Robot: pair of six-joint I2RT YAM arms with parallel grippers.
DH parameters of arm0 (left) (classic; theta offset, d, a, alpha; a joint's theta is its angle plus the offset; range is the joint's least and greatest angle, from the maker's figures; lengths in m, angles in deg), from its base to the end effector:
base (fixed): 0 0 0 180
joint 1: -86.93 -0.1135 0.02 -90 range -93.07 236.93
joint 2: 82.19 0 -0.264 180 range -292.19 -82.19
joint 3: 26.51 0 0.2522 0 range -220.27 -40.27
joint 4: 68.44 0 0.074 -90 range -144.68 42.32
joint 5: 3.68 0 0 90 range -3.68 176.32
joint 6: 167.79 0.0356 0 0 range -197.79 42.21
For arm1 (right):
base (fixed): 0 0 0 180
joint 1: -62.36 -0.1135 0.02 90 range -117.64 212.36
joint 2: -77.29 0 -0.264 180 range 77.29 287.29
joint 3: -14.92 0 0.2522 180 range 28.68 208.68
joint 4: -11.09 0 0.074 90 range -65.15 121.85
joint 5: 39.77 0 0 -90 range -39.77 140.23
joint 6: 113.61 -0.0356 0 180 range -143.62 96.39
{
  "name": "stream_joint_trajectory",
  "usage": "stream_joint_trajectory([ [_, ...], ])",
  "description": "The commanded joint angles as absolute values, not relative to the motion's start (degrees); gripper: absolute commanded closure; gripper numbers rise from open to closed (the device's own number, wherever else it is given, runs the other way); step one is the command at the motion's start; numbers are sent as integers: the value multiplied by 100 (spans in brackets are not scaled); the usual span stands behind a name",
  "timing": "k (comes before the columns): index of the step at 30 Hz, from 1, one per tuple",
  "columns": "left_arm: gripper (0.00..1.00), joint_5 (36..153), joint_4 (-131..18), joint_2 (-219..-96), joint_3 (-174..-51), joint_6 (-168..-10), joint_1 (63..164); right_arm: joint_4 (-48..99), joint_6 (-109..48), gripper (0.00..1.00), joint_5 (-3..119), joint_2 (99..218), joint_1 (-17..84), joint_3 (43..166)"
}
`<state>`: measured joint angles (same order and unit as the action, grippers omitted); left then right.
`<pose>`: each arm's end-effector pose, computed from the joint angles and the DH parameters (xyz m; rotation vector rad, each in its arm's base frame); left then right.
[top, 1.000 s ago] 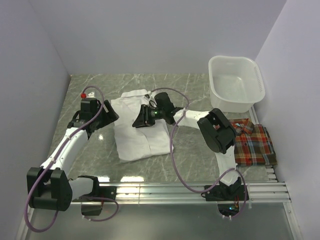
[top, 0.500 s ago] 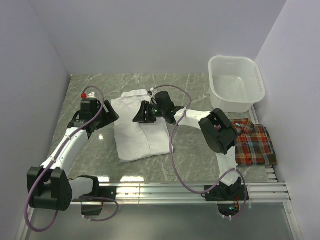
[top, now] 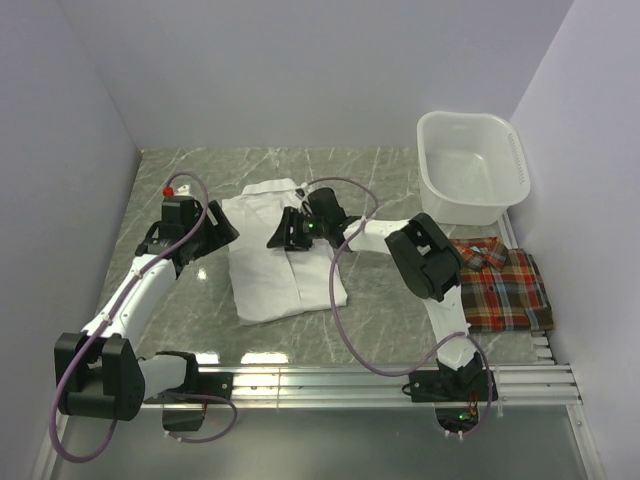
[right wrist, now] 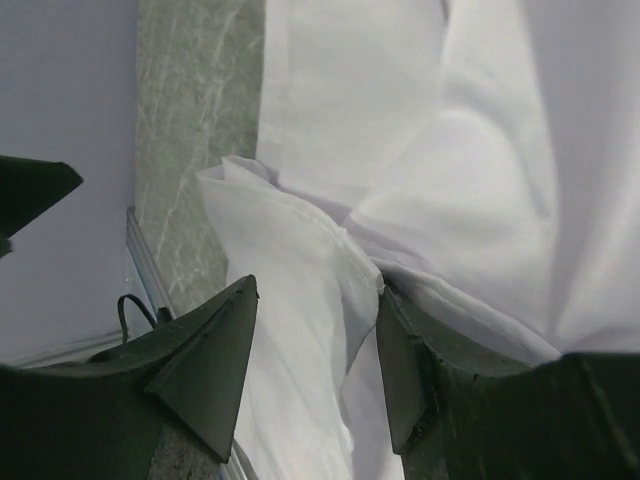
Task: Fold and stack the long sleeve shirts
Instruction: Fold the shirt
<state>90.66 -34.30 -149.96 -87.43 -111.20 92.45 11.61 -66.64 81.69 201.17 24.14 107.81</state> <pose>0.2517 -0.0270 0.2560 -0.5208 2.2638 -0.4358 0.3596 0.3068 0.1483 -0.2710 2.3575 1.3557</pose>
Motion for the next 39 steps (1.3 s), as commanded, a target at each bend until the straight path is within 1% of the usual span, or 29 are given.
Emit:
stream_joint_trajectory([
  [1, 20, 9125, -3605, -14996, -8730, -10996, 9221, 649, -6914, 42, 8100, 20114, 2597, 10656],
  [4, 20, 9125, -3614, -14996, -8730, -10996, 9221, 455, -6976, 41, 7968, 19876, 2755, 10330],
  [11, 20, 9142, -3561, -15145, -8765, -10996, 9221, 956, -6598, 42, 7616, 19358, 2878, 10102],
  [15, 25, 9107, -3429, -15329, -8826, -11162, 9220, 543, -6826, 43, 7782, 18946, 3028, 9688],
  [16, 27, 9246, -3429, -15347, -8826, -11250, 9229, 499, -6844, 43, 7931, 18875, 3063, 9653],
  [17, 38, 9335, -3481, -15382, -8835, -11346, 9229, 490, -6861, 44, 7967, 18813, 3115, 9627],
  [18, 47, 9440, -3551, -15400, -8818, -11513, 9238, 507, -6844, 45, 7985, 18682, 3142, 9626],
  [19, 53, 9624, -3665, -15418, -8791, -11584, 9256, 551, -6818, 46, 7985, 18628, 3160, 9635],
  [20, 61, 9678, -3762, -15479, -8774, -11672, 9264, 630, -6774, 47, 7976, 18593, 3195, 9661],
  [21, 65, 9713, -3937, -15549, -8747, -11838, 9273, 639, -6765, 48, 7968, 18566, 3204, 9670],
  [22, 71, 9705, -3991, -15732, -8747, -11935, 9299, 657, -6765, 49, 7967, 18584, 3213, 9688],
  [25, 78, 9775, -4254, -16085, -8712, -12313, 9326, 587, -6949, 53, 7976, 18759, 3300, 9653],
  [26, 84, 9705, -4368, -16321, -8695, -12401, 9335, 325, -7106, 57, 8002, 18803, 3335, 9514],
  [27, 87, 9696, -4630, -16419, -8607, -12559, 9335, 201, -7186, 58, 8020, 18899, 3405, 9443],
  [28, 92, 9678, -4798, -16628, -8572, -12621, 9352, 78, -7265, 62, 8029, 18961, 3432, 9372],
  [29, 94, 9626, -4939, -16726, -8545, -12717, 9370, -176, -7414, 64, 8055, 19092, 3485, 9232],
  [32, 96, 9450, -5388, -17166, -8562, -12797, 9484, -546, -7599, 68, 8117, 19313, 3625, 9038],
  [35, 96, 9379, -5906, -17605, -8624, -12867, 9581, -635, -7617, 71, 8003, 19497, 3740, 8871],
  [39, 95, 9283, -6153, -17949, -8738, -12842, 9651, -723, -7626, 72, 7968, 19542, 3915, 8669],
])
